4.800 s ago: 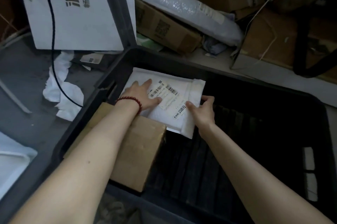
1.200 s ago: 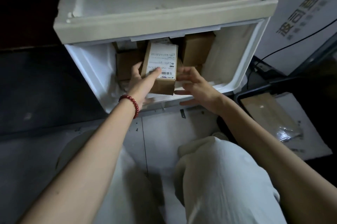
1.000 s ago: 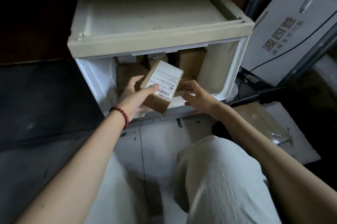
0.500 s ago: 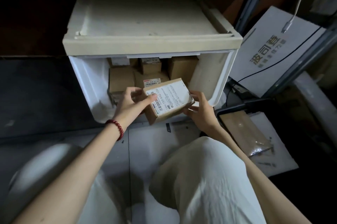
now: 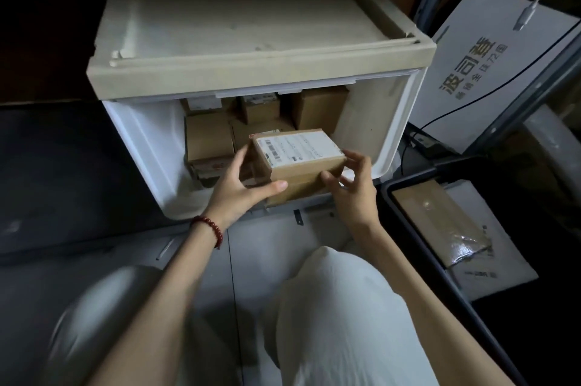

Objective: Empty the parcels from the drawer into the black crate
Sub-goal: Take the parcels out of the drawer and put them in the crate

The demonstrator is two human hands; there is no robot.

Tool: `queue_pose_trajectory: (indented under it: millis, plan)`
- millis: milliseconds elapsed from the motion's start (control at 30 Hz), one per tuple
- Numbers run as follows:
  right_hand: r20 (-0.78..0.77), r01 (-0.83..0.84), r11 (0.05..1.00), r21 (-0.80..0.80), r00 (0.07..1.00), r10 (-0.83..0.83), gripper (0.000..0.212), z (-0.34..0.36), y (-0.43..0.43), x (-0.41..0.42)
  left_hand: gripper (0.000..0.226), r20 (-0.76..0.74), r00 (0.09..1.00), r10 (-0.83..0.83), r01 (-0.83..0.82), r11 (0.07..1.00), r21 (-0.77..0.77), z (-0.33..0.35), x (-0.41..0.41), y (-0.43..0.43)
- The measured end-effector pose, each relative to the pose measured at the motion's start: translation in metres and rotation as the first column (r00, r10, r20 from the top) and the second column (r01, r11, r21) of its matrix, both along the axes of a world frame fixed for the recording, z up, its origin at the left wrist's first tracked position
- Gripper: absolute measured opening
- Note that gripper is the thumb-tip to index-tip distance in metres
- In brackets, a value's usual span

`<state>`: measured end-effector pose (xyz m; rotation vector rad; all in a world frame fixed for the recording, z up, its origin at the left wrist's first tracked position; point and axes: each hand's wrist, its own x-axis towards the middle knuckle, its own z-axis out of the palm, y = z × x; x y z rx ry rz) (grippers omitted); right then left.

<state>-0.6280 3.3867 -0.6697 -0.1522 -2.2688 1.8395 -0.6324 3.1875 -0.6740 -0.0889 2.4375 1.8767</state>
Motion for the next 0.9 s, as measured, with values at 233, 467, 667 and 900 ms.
queue_pose_trajectory:
  millis: [233, 467, 667, 900]
  plan:
    - [-0.008, -0.033, 0.999, -0.030, 0.999, 0.033, 0.043, -0.005, 0.002, -0.002, 0.068, -0.031, 0.998, 0.056, -0.054, 0.996, 0.071, 0.003, -0.006, 0.009]
    - [0.077, -0.058, 0.998, -0.024, 0.995, 0.060, 0.052, -0.003, 0.005, 0.001, 0.056, -0.055, 0.998, 0.018, -0.019, 1.000, -0.016, 0.006, -0.006, 0.010]
    - [0.127, -0.015, 0.999, -0.038, 0.992, 0.020, 0.060, -0.002, 0.005, 0.000, 0.070, -0.087, 0.996, -0.003, -0.006, 0.995, -0.099, 0.006, -0.004, 0.011]
    - [0.130, 0.014, 0.998, -0.061, 0.991, -0.006, 0.026, -0.004, 0.010, 0.000, 0.057, -0.127, 0.992, -0.028, 0.006, 0.985, -0.172, 0.010, -0.002, 0.009]
